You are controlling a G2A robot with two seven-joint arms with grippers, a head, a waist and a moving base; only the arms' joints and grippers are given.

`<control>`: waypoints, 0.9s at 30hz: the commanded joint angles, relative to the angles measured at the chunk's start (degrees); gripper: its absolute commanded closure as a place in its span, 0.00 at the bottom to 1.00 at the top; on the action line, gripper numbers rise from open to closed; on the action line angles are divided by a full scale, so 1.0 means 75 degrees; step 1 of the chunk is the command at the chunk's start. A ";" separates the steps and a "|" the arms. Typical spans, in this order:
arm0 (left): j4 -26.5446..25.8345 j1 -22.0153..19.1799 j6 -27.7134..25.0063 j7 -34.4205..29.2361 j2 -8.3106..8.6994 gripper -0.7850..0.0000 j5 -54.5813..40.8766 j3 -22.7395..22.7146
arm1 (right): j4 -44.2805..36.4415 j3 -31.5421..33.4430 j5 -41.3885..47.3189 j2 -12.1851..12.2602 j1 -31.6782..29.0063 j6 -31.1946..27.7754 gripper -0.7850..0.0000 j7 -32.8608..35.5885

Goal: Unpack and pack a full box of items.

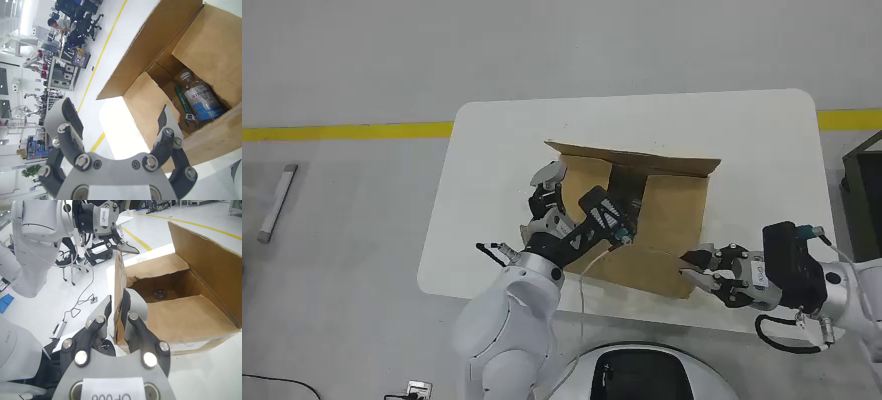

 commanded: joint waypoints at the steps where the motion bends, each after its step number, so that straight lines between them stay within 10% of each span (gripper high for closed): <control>1: -0.0030 -0.0013 -0.0062 -0.0066 0.0001 0.00 -0.0044 0.0005 | 0.0047 -0.0019 0.0243 0.0026 0.0025 0.0040 0.66 -0.0055; 11: -0.0032 -0.0083 -0.0507 -0.0111 0.0044 0.00 -0.0270 -0.0165 | 0.0547 0.0366 0.0909 0.0129 0.0307 0.0534 0.54 -0.0595; 21: -0.0093 -0.0009 -0.0490 -0.0132 0.0092 0.00 -0.0287 -0.0307 | 0.1136 0.0123 0.0051 0.0212 0.0888 0.1839 0.87 -0.0293; 27: -0.0210 0.0109 -0.0352 -0.0142 0.0116 0.00 -0.0321 -0.0363 | 0.1756 -0.0634 -0.0328 0.0224 0.1665 0.2055 0.90 -0.0211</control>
